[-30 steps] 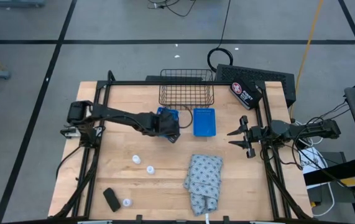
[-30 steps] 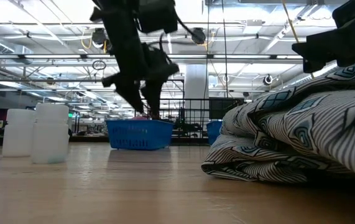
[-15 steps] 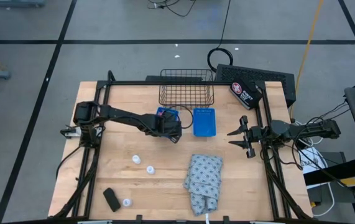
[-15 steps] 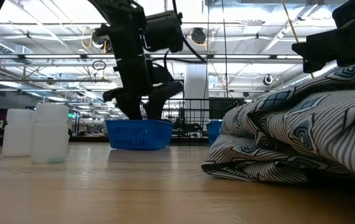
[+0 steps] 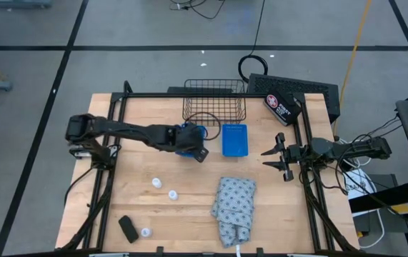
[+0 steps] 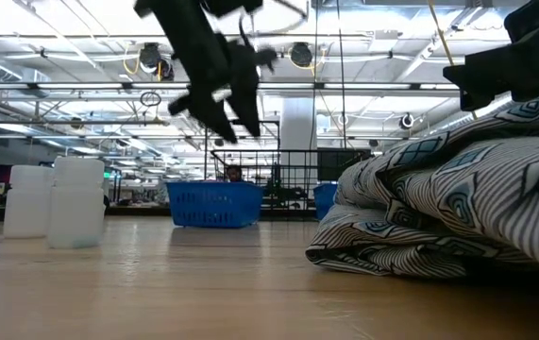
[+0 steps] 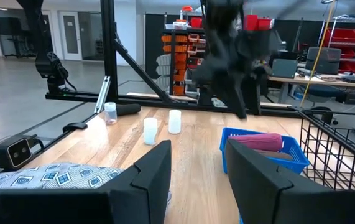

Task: Pick & Place Medicine items
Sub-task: Put the gray patient gown into the black wire basket

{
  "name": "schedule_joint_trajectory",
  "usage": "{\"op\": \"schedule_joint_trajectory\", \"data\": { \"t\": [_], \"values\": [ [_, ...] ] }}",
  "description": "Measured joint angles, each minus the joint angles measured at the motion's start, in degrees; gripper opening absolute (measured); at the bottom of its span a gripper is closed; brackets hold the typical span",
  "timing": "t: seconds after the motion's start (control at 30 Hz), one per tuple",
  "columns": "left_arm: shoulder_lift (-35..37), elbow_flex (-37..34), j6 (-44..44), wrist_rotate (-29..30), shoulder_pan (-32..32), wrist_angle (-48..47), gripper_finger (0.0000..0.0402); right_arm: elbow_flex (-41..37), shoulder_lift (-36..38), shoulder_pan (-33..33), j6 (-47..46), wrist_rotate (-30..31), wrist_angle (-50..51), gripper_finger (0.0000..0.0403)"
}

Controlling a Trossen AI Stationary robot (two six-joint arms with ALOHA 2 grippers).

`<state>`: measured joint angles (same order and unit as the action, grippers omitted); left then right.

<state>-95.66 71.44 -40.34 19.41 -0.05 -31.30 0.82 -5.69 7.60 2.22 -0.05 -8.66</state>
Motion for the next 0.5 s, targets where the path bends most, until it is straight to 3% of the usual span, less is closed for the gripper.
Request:
{"op": "schedule_joint_trajectory", "data": {
  "t": [0.27, 0.37, 0.5],
  "values": [
    [11.7, 0.0, 13.2, 2.8, -5.1, -2.2, 0.0223, 0.0, 0.0, 0.0, 0.0, 0.0, 0.0, 0.0139],
    [16.4, 0.0, 19.3, -0.1, -6.1, -6.4, 0.0223, 0.0, 0.0, 0.0, 0.0, 0.0, 0.1, 0.0139],
    [22.0, 0.0, 20.1, -3.9, -6.8, -8.7, 0.0223, 0.0, 0.0, 0.0, 0.0, 0.0, 0.0, 0.0139]
  ]
}}
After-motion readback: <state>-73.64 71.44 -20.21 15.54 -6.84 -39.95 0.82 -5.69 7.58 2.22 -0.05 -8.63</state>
